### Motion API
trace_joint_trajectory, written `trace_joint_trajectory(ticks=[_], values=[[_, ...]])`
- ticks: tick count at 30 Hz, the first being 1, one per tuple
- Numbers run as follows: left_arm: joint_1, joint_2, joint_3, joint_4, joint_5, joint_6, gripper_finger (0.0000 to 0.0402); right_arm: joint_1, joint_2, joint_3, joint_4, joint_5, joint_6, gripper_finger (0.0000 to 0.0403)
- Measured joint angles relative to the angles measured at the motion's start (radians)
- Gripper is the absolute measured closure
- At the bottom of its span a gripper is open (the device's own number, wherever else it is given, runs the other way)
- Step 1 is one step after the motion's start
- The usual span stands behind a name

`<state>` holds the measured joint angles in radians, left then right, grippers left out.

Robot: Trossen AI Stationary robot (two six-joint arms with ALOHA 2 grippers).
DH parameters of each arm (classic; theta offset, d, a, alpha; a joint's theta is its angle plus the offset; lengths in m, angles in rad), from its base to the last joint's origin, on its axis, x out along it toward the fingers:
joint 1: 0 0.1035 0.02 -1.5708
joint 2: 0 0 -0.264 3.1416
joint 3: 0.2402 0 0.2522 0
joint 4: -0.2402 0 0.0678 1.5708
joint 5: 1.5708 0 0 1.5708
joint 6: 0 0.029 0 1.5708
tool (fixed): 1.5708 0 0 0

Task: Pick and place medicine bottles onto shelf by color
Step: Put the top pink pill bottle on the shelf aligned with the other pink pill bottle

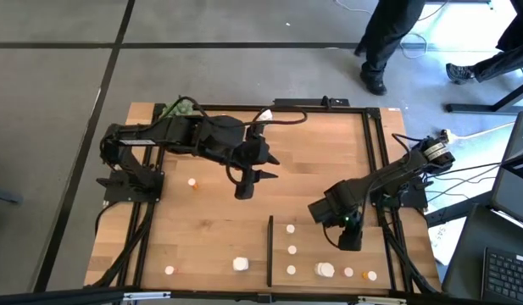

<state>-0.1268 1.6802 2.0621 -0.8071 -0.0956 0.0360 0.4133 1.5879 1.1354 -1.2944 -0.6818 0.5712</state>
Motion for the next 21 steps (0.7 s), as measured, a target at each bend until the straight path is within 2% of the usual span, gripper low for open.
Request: trace_joint_trajectory(ticks=[6,13,21], values=[[0.013,-0.002,0.000,-0.022,0.000,0.000,0.0250,0.000,0.003,-0.023,0.045,-0.041,0.058,0.0282],[0.035,-0.002,0.000,-0.048,0.000,0.000,0.0250,0.012,0.005,-0.093,0.201,-0.133,0.139,0.0282],[0.037,-0.002,0.000,-0.062,0.002,0.002,0.0250,0.023,0.011,-0.112,0.299,-0.099,0.225,0.0282]])
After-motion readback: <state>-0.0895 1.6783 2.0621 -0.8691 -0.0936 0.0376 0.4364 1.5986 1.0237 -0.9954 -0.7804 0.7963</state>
